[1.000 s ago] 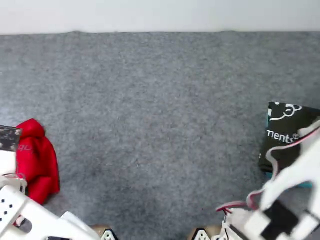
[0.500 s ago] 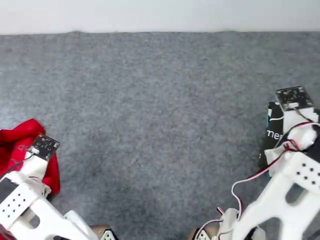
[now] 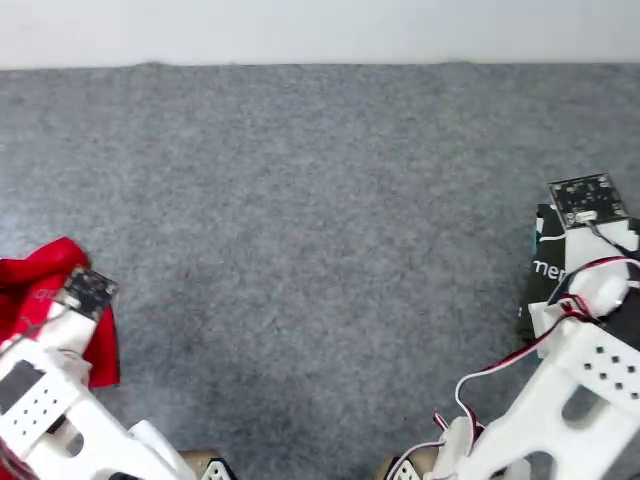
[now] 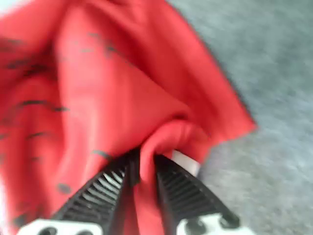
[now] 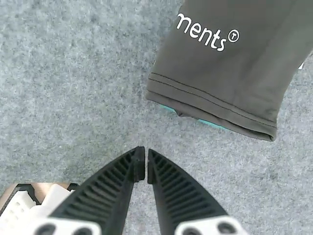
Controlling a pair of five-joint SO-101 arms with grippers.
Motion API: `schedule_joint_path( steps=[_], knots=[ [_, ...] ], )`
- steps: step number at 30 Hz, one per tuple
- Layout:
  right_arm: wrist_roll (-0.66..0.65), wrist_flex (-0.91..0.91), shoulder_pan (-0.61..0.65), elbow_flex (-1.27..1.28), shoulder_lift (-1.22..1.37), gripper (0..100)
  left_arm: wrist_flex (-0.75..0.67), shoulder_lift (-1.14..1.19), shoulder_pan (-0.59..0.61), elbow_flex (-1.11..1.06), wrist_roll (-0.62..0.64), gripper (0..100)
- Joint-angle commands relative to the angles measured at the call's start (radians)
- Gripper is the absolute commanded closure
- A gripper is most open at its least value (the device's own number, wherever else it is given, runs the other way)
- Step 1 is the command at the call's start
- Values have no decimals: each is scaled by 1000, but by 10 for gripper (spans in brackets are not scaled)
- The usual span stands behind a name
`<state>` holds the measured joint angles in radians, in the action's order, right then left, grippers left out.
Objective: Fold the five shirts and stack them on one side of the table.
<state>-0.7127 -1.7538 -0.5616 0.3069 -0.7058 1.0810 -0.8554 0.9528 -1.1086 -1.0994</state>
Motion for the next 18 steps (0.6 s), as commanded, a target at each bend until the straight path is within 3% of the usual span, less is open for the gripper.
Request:
schedule_joint_path(
  steps=[1, 9, 14, 18],
  knots=[
    [12, -41, 5, -5, -27, 990, 66, -20, -21, 262, 146, 987],
    [123, -41, 10, -5, -19, 990, 107, -18, -239, 748, 554, 987],
    [121, -41, 10, -5, -21, 990, 104, -11, -463, 881, 667, 987],
    [121, -41, 10, -5, -22, 990, 103, -11, -710, 888, 713, 987]
  ],
)
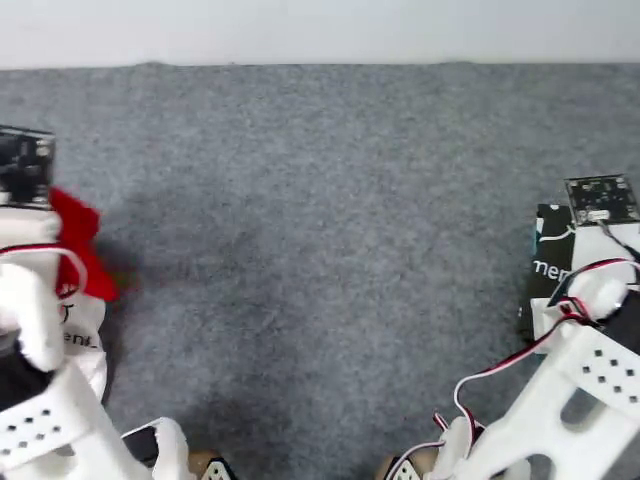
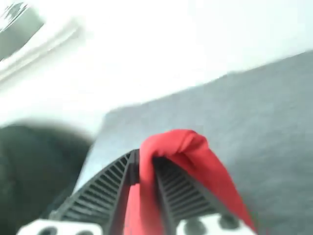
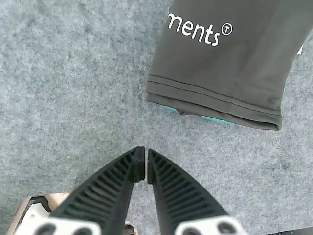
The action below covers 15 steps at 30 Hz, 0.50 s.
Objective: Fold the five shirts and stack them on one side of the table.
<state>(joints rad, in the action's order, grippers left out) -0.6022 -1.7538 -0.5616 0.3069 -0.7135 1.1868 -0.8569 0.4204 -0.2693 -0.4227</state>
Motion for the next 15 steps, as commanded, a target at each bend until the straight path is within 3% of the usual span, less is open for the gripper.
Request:
schedule_joint_path(
  steps=[1, 9, 15],
  knots=[
    [11, -41, 10, -3, -15, 990, -3, -9, -241, 48, 52, 987],
    [11, -41, 10, -3, -12, 990, -17, -6, -741, 19, 98, 987],
    [11, -41, 10, -3, -10, 990, 101, -6, -844, -156, 97, 987]
  ],
)
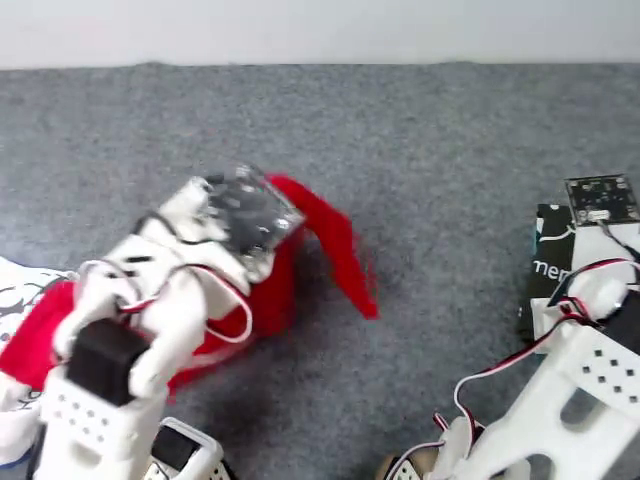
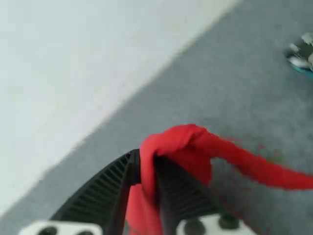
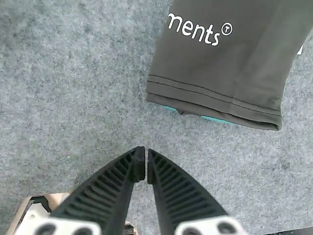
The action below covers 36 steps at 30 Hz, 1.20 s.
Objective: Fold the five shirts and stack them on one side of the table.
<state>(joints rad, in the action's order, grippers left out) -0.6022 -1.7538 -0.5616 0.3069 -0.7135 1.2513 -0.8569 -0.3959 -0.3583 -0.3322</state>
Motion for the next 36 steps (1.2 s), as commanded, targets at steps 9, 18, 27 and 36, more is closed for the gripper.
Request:
schedule_joint_path(
  steps=[9, 18, 27, 36],
  knots=[
    [8, -41, 47, 106, -19, 990, 81, -9, -17, -303, 12, 889],
    [8, -39, 54, 109, -12, 990, 190, -17, 192, -302, -69, 863],
    [14, -39, 177, 106, -18, 990, 264, -18, 512, -248, -78, 903],
    [193, -33, 717, 106, 68, 990, 345, -17, 1002, -76, -135, 857]
  ],
)
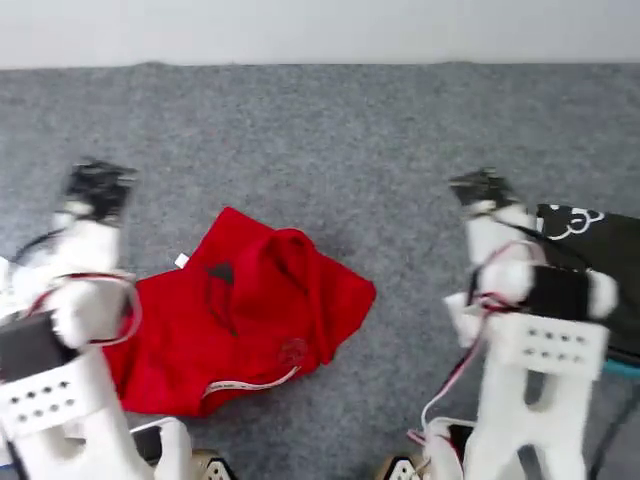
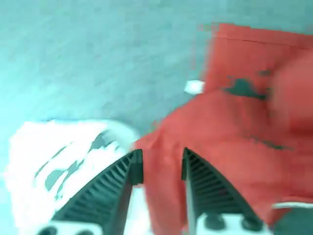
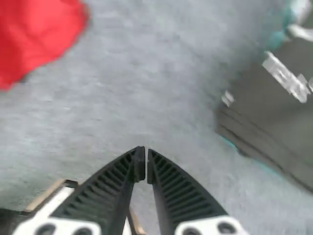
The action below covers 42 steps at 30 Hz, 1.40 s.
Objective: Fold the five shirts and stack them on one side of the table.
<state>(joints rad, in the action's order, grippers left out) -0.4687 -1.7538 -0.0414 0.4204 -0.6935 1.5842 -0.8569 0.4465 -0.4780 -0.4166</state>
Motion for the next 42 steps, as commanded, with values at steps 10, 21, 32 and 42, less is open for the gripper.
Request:
schedule_joint_path(
  steps=[10, 21, 32, 42],
  knots=[
    [219, 8, 645, -166, 424, 931, 5, -15, 460, -28, -143, 858],
    [338, 31, 756, -605, 862, 683, 3, -17, 535, -53, -143, 859],
    [133, 35, 682, -832, 1201, 995, 3, -17, 549, -54, -143, 859],
    [-247, 84, 384, -1019, 1216, 988, 3, -17, 543, -54, -143, 859]
  ],
)
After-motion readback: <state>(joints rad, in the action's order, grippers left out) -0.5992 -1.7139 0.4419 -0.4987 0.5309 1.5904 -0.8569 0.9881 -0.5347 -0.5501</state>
